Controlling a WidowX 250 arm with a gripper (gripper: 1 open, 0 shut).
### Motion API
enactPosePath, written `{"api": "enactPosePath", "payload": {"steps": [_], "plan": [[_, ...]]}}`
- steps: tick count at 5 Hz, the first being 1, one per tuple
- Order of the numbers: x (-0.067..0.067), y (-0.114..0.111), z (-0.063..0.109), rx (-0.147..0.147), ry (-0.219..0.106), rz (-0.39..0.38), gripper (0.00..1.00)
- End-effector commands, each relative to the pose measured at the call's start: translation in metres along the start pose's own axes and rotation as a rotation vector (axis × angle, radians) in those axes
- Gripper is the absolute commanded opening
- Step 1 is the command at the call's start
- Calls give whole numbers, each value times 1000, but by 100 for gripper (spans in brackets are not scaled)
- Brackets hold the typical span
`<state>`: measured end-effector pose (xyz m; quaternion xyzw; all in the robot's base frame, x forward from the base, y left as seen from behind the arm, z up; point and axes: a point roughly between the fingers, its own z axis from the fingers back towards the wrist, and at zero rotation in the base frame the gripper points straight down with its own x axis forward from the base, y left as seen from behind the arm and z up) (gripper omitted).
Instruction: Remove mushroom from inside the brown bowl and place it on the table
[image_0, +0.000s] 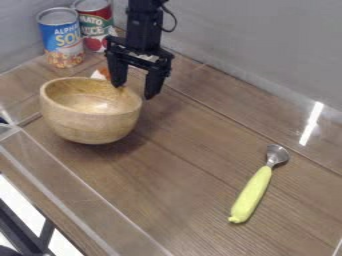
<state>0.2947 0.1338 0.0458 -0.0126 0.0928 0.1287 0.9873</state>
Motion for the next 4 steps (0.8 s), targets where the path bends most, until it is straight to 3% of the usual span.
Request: {"api": "enactPosePath", "payload": {"steps": [1,4], "plan": [[-3,1,3,8,-14,-2,100],[-8,5,-1,22,-13,5,100]]}}
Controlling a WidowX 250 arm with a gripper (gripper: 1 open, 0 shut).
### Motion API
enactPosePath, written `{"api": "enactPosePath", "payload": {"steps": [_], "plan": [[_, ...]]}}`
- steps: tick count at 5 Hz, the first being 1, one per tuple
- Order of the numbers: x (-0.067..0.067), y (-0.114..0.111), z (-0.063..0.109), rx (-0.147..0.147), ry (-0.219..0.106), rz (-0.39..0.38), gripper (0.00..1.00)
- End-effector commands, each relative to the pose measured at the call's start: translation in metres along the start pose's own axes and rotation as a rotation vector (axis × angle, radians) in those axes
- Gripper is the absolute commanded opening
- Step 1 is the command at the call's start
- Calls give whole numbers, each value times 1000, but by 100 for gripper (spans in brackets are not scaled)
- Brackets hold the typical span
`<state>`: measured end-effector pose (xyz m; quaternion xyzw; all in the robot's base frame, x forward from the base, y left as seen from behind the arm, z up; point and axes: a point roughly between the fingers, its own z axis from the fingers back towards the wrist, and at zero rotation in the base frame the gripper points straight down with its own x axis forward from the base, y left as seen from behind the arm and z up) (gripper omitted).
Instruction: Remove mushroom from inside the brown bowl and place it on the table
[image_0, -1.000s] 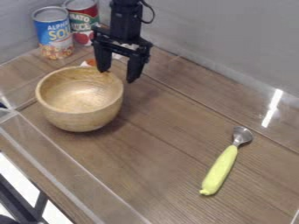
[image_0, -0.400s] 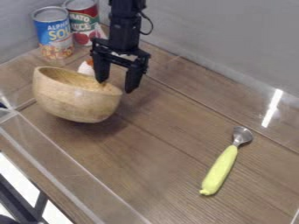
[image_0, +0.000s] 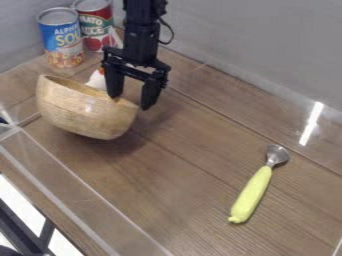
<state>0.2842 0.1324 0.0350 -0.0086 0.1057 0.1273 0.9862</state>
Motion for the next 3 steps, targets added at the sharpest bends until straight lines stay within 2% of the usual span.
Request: {"api": "enactPosePath", "payload": {"steps": [1,3], "plan": [[-2,5,14,14,-39,10,100],[-8,8,20,18,-47,15,100]]}}
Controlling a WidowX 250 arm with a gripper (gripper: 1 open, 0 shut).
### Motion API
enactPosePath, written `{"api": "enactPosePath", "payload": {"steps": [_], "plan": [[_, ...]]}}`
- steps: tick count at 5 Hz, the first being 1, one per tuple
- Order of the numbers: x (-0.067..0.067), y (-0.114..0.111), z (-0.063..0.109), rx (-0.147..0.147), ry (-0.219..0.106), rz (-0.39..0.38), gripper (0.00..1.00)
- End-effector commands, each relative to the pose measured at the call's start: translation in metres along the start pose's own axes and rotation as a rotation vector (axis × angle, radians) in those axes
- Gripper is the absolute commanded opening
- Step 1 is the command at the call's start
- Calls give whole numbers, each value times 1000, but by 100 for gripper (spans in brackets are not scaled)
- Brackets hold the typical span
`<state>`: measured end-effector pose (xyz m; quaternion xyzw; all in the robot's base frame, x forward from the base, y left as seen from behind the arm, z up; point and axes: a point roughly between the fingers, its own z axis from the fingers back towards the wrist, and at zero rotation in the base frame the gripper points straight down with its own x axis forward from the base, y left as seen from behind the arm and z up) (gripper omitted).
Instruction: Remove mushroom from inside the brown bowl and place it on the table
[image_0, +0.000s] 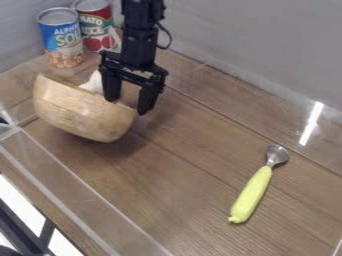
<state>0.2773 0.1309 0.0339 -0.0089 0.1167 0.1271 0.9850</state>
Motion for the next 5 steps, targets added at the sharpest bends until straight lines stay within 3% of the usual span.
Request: {"api": "enactPosePath", "payload": {"steps": [1,5], "plan": [[-5,9,25,16,-73,18,100],[3,6,19,21,-80,-3,100]]}}
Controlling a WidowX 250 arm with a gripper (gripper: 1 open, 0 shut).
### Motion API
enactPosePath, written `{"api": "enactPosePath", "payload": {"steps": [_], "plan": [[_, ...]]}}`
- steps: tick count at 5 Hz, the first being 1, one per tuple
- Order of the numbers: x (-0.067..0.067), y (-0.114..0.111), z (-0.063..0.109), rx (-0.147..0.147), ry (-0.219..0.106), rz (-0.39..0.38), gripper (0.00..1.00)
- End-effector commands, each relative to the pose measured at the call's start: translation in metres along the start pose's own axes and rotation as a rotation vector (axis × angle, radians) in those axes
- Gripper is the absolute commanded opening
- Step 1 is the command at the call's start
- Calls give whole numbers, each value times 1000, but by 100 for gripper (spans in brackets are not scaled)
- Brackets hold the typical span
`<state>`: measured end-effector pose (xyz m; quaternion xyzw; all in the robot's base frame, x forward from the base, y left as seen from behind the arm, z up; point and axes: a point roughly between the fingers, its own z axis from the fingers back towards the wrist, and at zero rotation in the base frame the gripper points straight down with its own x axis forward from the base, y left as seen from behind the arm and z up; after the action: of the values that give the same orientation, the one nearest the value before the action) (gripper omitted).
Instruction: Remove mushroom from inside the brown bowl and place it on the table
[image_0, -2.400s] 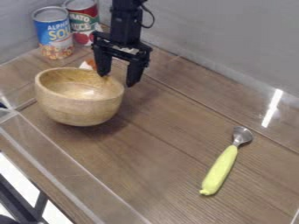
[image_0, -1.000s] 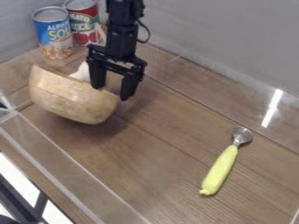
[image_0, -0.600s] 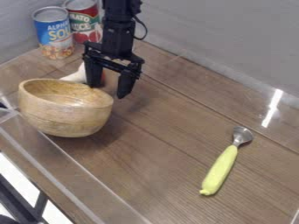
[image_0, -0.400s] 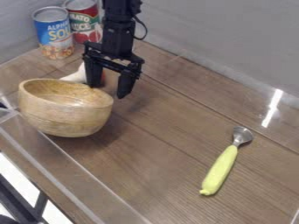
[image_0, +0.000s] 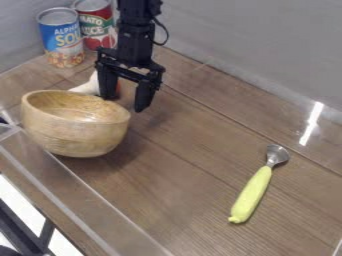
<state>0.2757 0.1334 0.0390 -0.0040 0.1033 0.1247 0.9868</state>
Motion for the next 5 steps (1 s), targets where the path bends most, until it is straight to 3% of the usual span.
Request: {"api": "enactPosePath", "payload": {"steps": [1,5], "plan": [[9,2,13,16,-54,-6,100],[9,1,13,27,-48,-22,100]]}}
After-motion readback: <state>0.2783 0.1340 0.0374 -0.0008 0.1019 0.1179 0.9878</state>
